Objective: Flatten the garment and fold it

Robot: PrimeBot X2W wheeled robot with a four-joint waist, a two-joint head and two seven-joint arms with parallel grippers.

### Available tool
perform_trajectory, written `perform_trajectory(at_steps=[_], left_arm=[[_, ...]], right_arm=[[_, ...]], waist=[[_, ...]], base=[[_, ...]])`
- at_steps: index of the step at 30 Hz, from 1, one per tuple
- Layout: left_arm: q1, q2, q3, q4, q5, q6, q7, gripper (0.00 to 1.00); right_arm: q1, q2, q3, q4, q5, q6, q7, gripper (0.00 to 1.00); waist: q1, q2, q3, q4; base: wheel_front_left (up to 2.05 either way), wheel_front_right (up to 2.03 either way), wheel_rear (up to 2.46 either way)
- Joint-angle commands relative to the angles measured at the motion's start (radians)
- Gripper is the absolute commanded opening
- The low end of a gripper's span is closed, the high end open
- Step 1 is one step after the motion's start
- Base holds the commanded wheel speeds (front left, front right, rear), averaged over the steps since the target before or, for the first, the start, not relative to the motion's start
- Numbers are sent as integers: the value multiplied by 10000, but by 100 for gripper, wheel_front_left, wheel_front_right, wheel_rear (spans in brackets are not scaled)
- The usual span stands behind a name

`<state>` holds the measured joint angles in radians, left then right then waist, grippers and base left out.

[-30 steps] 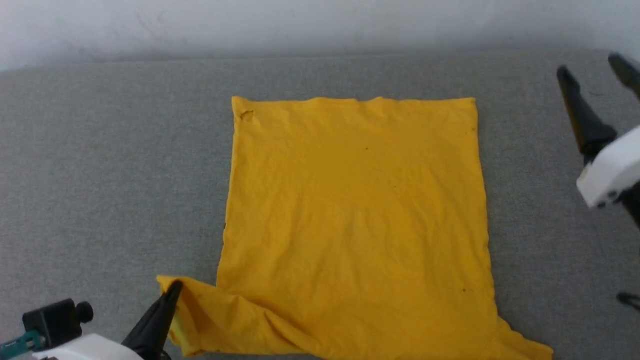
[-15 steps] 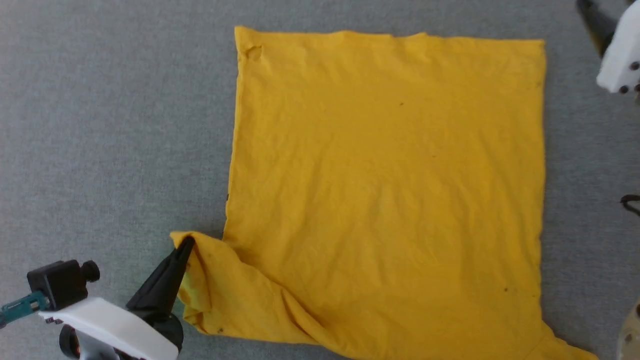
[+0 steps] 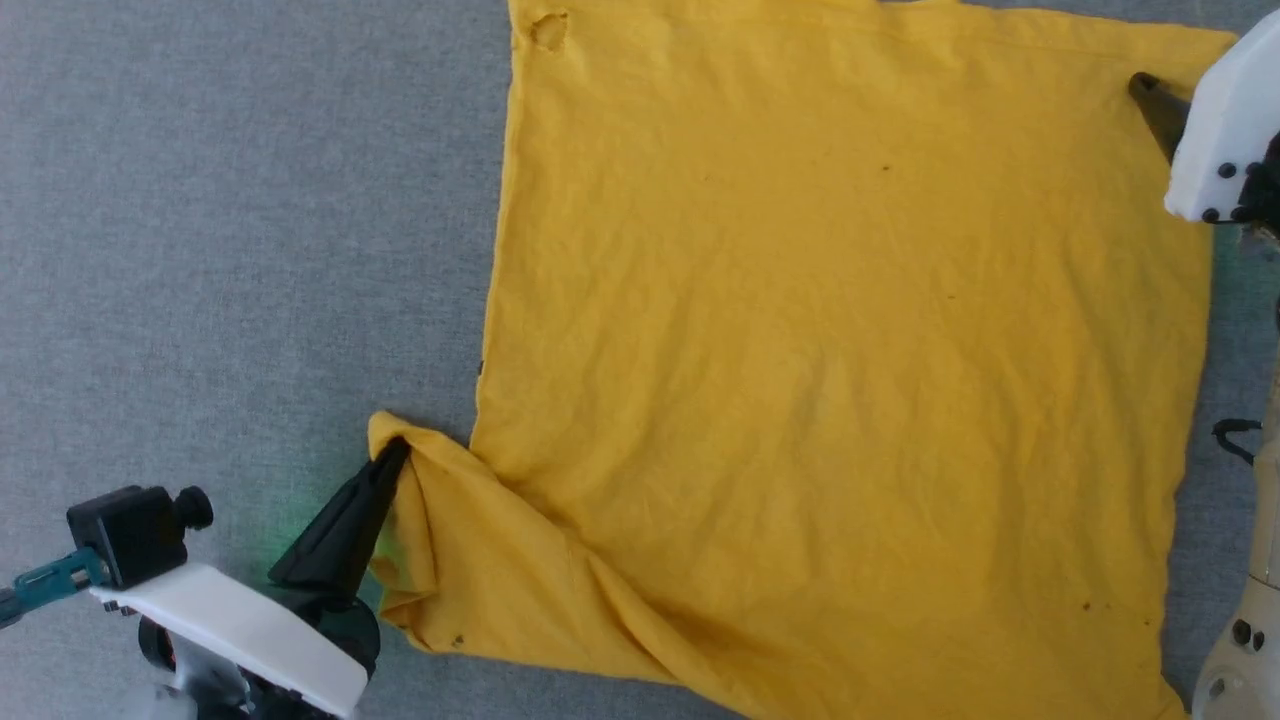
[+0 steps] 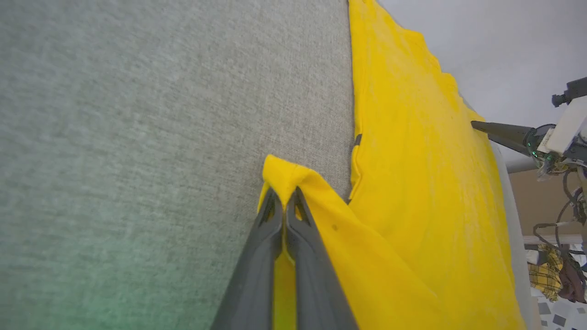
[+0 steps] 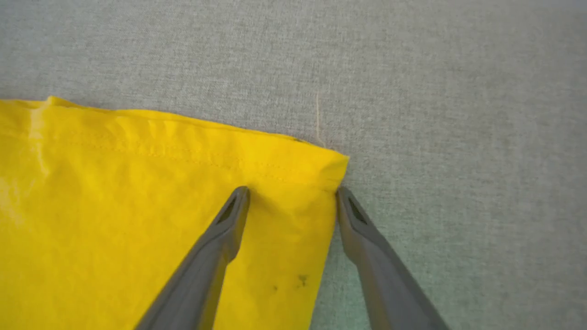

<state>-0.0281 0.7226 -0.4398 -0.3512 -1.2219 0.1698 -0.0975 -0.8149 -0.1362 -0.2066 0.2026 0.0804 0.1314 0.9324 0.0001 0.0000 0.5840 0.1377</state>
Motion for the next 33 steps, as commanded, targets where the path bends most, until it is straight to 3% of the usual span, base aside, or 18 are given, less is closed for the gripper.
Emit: perform_trajectory(at_steps=[1, 3, 4, 6, 12, 20, 25, 33], left_arm=[[-182, -42, 4, 128, 101, -39, -1, 0], [-217, -51, -5, 145, 104, -53, 10, 0], [-249, -64, -13, 160, 105, -66, 18, 0], [-293, -79, -32, 196, 113, -86, 32, 0], [-303, -126, -52, 366, 196, -61, -50, 0], [6, -305, -160, 564, 287, 398, -163, 0], [571, -350, -181, 588, 250, 943, -233, 0], [1238, -307, -430, 292, 267, 1438, -113, 0]], right_arm=[[55, 59, -169, 85, -197, -7, 40, 100], [44, 98, -289, 117, -284, -7, 34, 100], [30, 143, -409, 152, -375, -7, 38, 54], [11, 224, -554, 202, -541, -7, 6, 0], [130, 274, -612, 188, -611, -7, -548, 0], [1374, -48, -748, -642, 484, -7, -1896, 0], [3509, -180, -1450, -2198, 1392, -7, -2141, 0], [8130, 747, -3770, -5243, 2385, -7, -1564, 0]], waist=[[-1, 0, 153, 137], [-1, 0, 168, 157], [-1, 0, 180, 174], [-1, 0, 176, 189], [-1, 0, -326, 75], [-1, 0, -2063, -291], [-1, 0, -3241, -556], [-1, 0, -4061, -817]], base=[[0, 0, 0], [0, 0, 0], [0, 0, 0], [0, 0, 0], [0, 0, 0], [0, 0, 0], [0, 0, 0], [0, 0, 0]])
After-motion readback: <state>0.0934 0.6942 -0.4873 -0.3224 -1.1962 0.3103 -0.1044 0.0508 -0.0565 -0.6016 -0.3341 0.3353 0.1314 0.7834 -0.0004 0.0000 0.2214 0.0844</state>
